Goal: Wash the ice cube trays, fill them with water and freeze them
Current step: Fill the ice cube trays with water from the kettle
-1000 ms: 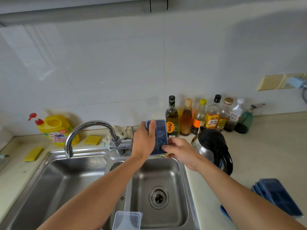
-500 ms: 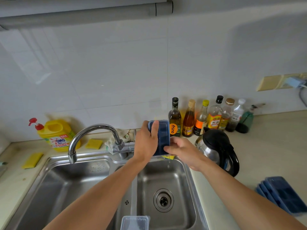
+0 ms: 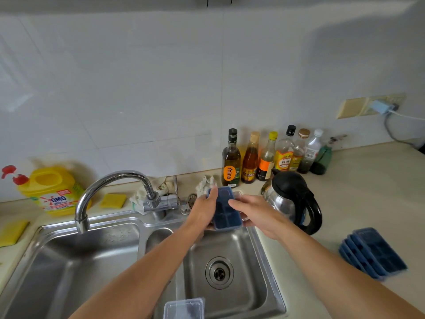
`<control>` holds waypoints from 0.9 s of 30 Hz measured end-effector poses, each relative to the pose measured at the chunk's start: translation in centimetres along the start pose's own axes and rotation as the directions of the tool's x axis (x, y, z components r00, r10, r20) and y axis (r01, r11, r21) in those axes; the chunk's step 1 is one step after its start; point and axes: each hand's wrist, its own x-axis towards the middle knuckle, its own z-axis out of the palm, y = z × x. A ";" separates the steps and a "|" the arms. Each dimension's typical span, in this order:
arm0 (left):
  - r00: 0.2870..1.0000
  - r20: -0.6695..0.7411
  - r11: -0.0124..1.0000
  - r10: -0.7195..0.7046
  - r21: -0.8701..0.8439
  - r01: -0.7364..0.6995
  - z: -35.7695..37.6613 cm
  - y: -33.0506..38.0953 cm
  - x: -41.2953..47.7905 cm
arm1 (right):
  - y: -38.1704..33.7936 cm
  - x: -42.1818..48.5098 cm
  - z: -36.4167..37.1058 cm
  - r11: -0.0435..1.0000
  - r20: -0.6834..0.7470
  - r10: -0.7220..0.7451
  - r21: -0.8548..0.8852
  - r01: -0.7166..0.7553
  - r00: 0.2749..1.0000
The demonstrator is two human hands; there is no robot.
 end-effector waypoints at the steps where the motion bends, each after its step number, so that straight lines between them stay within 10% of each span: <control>1: 0.997 0.060 0.998 -0.053 -0.021 0.054 0.2 -0.3 -0.3 | 0.4 0.1 0.0 0.999 -0.016 0.045 -0.022 -0.046 0.999; 8: 0.962 0.233 0.980 -0.142 -0.101 0.169 0.2 -3.1 -2.3 | 2.7 -0.2 0.4 0.992 -0.193 0.117 -0.013 -0.122 0.974; 27: 0.977 0.072 0.974 -0.201 -0.096 0.207 18.6 -2.7 -7.4 | 7.4 -10.8 -15.0 0.992 -0.215 0.114 -0.021 -0.121 0.970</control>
